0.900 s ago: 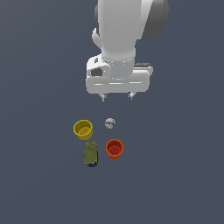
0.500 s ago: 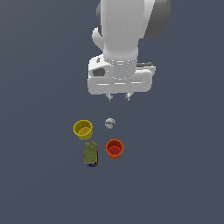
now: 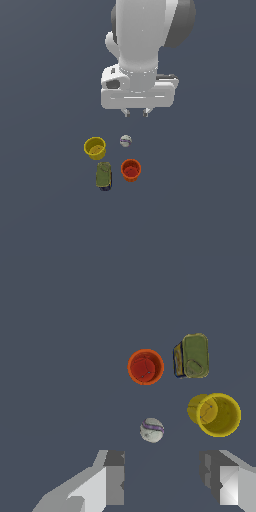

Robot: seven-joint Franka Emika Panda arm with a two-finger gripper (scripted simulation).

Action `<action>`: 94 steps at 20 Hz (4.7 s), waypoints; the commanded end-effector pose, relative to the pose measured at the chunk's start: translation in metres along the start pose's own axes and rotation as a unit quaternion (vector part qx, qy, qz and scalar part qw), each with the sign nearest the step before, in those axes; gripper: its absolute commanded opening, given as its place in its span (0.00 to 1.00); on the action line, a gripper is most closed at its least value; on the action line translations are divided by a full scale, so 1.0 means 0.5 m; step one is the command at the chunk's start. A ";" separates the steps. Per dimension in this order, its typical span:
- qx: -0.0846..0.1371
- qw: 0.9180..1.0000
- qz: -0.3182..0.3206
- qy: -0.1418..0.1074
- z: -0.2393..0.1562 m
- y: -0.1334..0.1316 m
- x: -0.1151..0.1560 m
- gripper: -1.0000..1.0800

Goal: Pick up a designated object from a clutter of objects.

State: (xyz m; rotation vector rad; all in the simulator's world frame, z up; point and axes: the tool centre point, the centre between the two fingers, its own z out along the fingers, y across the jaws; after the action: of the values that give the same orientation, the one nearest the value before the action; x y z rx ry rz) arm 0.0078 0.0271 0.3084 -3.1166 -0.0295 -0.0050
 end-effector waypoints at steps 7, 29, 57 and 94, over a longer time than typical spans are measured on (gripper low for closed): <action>-0.001 0.998 0.060 -0.003 0.030 0.001 0.013 0.62; -0.015 0.946 0.325 -0.010 0.170 0.008 0.063 0.62; -0.045 0.779 0.625 0.000 0.362 0.022 0.097 0.62; -0.053 0.720 0.692 0.007 0.474 0.032 0.095 0.00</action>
State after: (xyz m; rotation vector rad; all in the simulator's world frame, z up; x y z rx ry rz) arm 0.0568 0.0169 0.0722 -2.3458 2.2161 -0.0020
